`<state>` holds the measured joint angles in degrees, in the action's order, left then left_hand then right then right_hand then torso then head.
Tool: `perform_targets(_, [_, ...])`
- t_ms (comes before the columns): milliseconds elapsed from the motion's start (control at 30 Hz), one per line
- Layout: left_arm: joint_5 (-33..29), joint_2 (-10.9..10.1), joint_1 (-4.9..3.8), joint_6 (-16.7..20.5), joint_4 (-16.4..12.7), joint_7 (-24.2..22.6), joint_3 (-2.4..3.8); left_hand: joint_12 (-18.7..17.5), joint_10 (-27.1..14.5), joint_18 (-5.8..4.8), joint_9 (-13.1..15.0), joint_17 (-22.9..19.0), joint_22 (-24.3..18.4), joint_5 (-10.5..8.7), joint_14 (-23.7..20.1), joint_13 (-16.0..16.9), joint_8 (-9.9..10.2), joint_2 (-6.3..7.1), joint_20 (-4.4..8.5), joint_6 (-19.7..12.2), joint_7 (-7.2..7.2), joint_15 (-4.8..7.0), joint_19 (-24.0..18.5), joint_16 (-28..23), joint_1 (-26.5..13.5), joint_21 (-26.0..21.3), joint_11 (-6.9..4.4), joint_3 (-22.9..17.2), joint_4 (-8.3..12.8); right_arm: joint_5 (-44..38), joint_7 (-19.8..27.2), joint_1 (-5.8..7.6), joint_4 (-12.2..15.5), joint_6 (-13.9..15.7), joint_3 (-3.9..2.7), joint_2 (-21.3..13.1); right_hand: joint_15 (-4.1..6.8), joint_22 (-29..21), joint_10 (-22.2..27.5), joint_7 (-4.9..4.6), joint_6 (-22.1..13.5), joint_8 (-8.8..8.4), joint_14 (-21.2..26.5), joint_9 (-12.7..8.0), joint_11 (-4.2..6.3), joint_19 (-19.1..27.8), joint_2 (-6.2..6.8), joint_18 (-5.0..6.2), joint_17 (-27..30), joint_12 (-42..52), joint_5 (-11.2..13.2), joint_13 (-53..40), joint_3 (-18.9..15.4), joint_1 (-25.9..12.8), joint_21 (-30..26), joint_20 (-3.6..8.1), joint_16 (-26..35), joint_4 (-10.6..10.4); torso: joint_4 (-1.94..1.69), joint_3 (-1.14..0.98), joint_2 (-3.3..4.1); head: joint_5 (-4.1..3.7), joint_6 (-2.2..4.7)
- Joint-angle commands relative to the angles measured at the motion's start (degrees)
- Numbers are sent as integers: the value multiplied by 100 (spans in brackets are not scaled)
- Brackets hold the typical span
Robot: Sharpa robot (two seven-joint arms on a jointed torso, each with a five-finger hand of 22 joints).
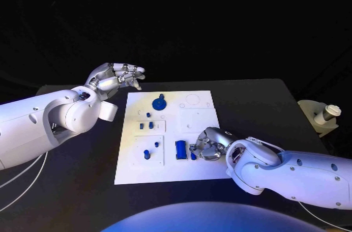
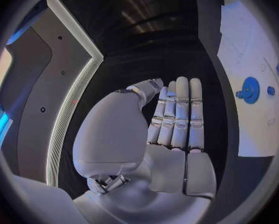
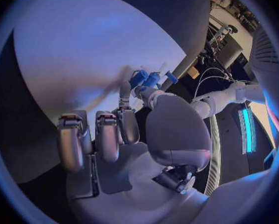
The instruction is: Assemble the parts on the task board
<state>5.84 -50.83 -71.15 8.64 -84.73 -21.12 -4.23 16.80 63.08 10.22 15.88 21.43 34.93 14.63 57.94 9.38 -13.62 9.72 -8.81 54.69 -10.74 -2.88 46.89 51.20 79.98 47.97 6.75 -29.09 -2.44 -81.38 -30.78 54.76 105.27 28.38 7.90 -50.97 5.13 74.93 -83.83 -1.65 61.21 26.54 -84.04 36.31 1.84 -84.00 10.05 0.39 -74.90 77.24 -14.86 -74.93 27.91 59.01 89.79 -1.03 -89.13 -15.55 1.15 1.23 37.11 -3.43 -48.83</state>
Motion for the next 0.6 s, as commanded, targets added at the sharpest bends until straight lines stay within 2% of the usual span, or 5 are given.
perform_targets(33, [17, 3, -4, -94, -19, -13, 4, 19, -55, 18, -5, 6, -9, 19, -12, 9, 1, -7, -23, -30, -5, -22, -18, -25, -18, -38, 2, -26, -19, -128, -46, -10, -1, -41, 4, 5, 35, 1507, -244, -29, 13, -16, -562, -3, 29, -600, 10, -39, -1341, 16, 93, -797, -33, -52, 21, 19, -19, -60, 7, -3, -1, 5, -8])
perform_targets(200, [17, -4, -4, -95, -20, -8, 4, 19, -55, 18, -5, 6, -9, 19, -12, 9, 1, -7, -23, -30, -5, -22, -18, -25, -18, -38, 2, -26, -19, -219, -20, -10, 59, 5, 4, -61, 34, 1507, -242, -27, 10, -18, -561, -4, 30, -600, 36, -39, -1332, 8, 149, -796, -67, -38, 21, 19, -15, -60, 8, -12, -1, 15, -1])
perform_targets(400, [21, -22, -4, -94, -20, -1, 4, 19, -55, 18, -5, 6, -9, 19, -12, 9, 1, -7, -23, -30, -5, -22, -18, -25, -18, -38, 2, -26, -19, -176, 256, -11, 237, 119, 3, -226, 35, 1507, -248, -28, 14, -15, -564, -5, 30, -600, 80, -39, -1347, 20, 367, -810, -149, 4, 21, 19, -21, -74, 18, -15, -1, 35, 0])
perform_targets(500, [24, -26, -4, -97, -20, 2, 4, 20, -57, 17, -6, 7, -11, 20, -14, 10, -1, -12, -25, -31, -6, -23, -18, -26, -24, -42, 3, -29, -25, -109, 391, -11, 313, 68, 3, -293, 34, 1507, -248, -28, 14, -16, -563, -7, 29, -600, 86, -39, -1346, 18, 439, -811, -176, 10, 21, 18, -20, -78, 16, -11, -4, 41, -1])
perform_targets(600, [26, -30, -3, -100, -19, 4, 4, 20, -57, 17, -6, 7, -11, 20, -14, 10, -1, -12, -25, -31, -6, -23, -18, -26, -24, -42, 3, -29, -25, -19, 521, -12, 391, -62, 3, -373, 35, 1507, -246, -27, 6, -18, -563, -9, 28, -600, 158, -39, -1344, 10, 640, -813, -257, 101, 21, 17, -19, -50, 16, -11, -6, 42, -3])
